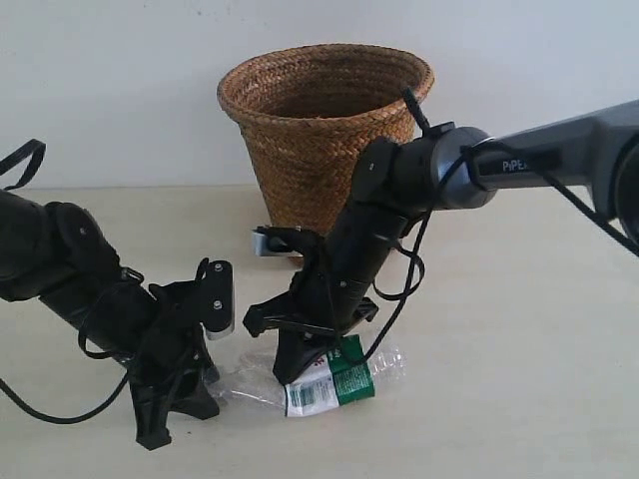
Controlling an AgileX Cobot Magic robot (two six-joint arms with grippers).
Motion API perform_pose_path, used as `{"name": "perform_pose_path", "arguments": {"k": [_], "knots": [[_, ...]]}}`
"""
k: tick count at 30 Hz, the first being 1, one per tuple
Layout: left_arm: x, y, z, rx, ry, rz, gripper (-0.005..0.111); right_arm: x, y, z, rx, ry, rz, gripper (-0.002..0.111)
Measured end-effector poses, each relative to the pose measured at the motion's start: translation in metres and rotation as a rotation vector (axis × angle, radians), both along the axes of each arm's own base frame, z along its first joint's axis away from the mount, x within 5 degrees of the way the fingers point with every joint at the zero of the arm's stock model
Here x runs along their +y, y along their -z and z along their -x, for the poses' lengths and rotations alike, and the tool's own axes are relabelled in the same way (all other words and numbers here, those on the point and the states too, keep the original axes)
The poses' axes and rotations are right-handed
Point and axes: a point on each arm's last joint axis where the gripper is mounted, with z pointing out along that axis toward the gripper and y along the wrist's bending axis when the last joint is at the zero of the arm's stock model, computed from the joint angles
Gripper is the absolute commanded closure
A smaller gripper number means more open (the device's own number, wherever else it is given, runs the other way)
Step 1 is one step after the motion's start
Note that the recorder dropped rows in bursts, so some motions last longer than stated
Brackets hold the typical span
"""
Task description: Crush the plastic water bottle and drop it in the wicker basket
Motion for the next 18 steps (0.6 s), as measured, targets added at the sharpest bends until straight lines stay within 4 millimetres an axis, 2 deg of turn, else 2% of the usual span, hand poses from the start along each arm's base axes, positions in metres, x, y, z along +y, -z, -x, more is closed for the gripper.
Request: {"name": "perform_pose_path", "arguments": {"k": [11,15,18], "knots": [[0.000,0.000,-0.001,-0.012,-0.003,-0.002,0.102,0.009,0.015,-0.009,0.046,-0.054,0.091,0.108],[0.000,0.000,-0.001,-0.012,-0.003,-0.002,0.102,0.012,0.009,-0.010,0.037,-0.073,0.115,0.108],[-0.001,0.001,-0.001,-0.009,-0.008,0.002,0.102,0.010,-0.004,-0.009,0.013,-0.084,0.115,0.108]]}}
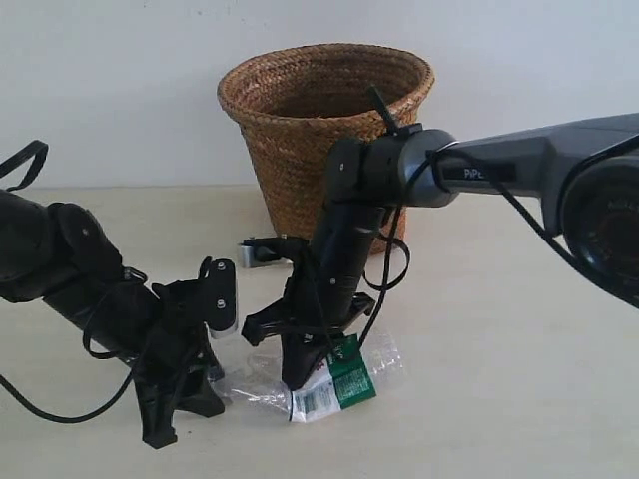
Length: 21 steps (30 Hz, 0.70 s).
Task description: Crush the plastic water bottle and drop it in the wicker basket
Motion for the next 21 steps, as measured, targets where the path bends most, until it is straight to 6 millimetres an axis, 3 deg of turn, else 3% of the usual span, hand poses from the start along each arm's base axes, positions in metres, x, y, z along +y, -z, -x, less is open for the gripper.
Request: {"name": "perform_pose_path", "arguments": {"k": [4,6,9,21], "knots": [[-0.001,-0.001,-0.002,-0.008,-0.015,0.009,0.102,-0.019,-0.032,-0.004,-0.050,-0.009,0.014,0.108],[-0.001,-0.001,-0.002,-0.009,-0.013,0.007,0.102,-0.028,-0.061,-0.006,-0.125,-0.005,0.003,0.108],[-0.001,-0.001,-0.002,-0.009,-0.013,0.007,0.102,-0.031,-0.076,-0.004,-0.156,-0.003,-0.010,0.108],[-0.001,-0.001,-0.002,-0.009,-0.011,0.005,0.102,-0.031,-0.072,-0.005,-0.148,-0.001,-0.001,0.108]]}}
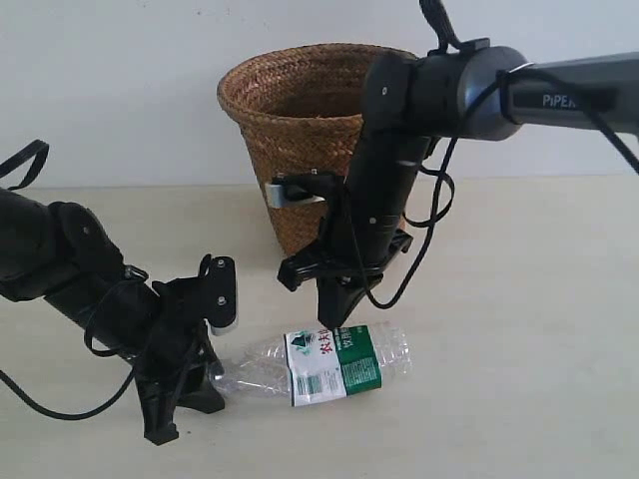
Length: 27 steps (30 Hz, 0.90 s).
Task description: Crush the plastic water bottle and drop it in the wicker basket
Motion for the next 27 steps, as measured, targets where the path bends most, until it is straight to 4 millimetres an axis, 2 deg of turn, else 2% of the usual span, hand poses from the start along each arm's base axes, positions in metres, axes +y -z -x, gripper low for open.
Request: {"name": "perform_pose_path", "arguments": {"k": [5,16,20,27], "knots": [[0.000,0.000,0.000,0.000,0.000,0.000,0.102,0.000,0.028,-0.004,0.040,-0.004,0.057,0.108],[0.000,0.000,0.000,-0.001,0.004,-0.002,0.102,0.004,0.075,-0.008,0.126,0.003,0.097,0.108],[0.000,0.000,0.000,-0.001,0.004,-0.002,0.102,0.003,0.083,-0.010,0.152,0.012,0.095,0.108],[0.000,0.000,0.000,0.000,-0.001,0.002,0.102,0.001,0.085,-0.012,0.192,0.043,0.081,0.108]]}}
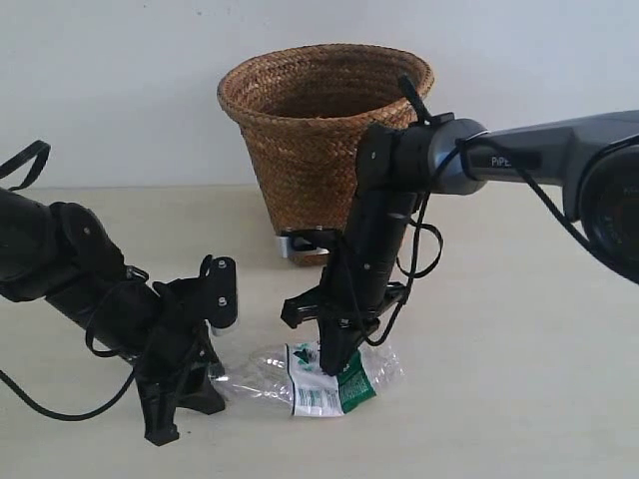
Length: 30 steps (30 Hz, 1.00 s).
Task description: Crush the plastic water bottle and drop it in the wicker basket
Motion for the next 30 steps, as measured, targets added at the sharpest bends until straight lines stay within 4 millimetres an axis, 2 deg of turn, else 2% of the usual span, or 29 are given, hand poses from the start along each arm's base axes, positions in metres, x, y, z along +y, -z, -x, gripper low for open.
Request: {"name": "perform_pose_path", "arguments": {"k": [5,10,15,18,19,22,23,24,25,26,27,28,30], "knots": [[0.000,0.000,0.000,0.001,-0.002,0.000,0.102,0.002,-0.009,-0.003,-0.003,0.014,0.002,0.108],[0.000,0.000,0.000,0.011,-0.017,0.003,0.102,0.001,-0.035,-0.003,-0.071,0.000,-0.028,0.108],[0.000,-0.002,0.000,0.006,-0.020,0.004,0.102,-0.004,-0.091,0.001,-0.223,-0.004,-0.073,0.108],[0.000,-0.007,0.001,-0.006,-0.016,0.009,0.102,-0.011,-0.126,0.011,-0.297,-0.020,-0.109,0.108],[0.000,-0.011,0.001,-0.018,-0.016,0.014,0.102,-0.018,-0.144,0.021,-0.328,-0.030,-0.121,0.108],[0.000,-0.017,0.002,-0.026,-0.011,0.021,0.102,-0.038,-0.164,0.035,-0.362,-0.031,-0.108,0.108],[0.000,-0.024,0.003,-0.033,-0.006,0.030,0.102,-0.058,-0.173,0.042,-0.388,-0.018,-0.076,0.108],[0.000,-0.028,0.004,-0.038,-0.002,0.036,0.102,-0.068,-0.177,0.043,-0.402,-0.004,-0.059,0.108],[0.000,-0.037,0.006,-0.046,0.007,0.050,0.102,-0.095,-0.188,0.046,-0.434,0.037,-0.029,0.108],[-0.001,-0.042,0.007,-0.050,0.010,0.058,0.102,-0.106,-0.192,0.047,-0.443,0.061,-0.020,0.108],[-0.001,-0.056,0.010,-0.070,0.016,0.078,0.102,-0.133,-0.201,0.050,-0.466,0.123,-0.001,0.108],[-0.001,-0.061,0.012,-0.076,0.020,0.086,0.102,-0.144,-0.205,0.052,-0.476,0.149,0.006,0.108],[-0.002,-0.094,0.016,-0.121,0.053,0.134,0.102,-0.182,-0.202,0.055,-0.457,0.245,0.042,0.108]]}}
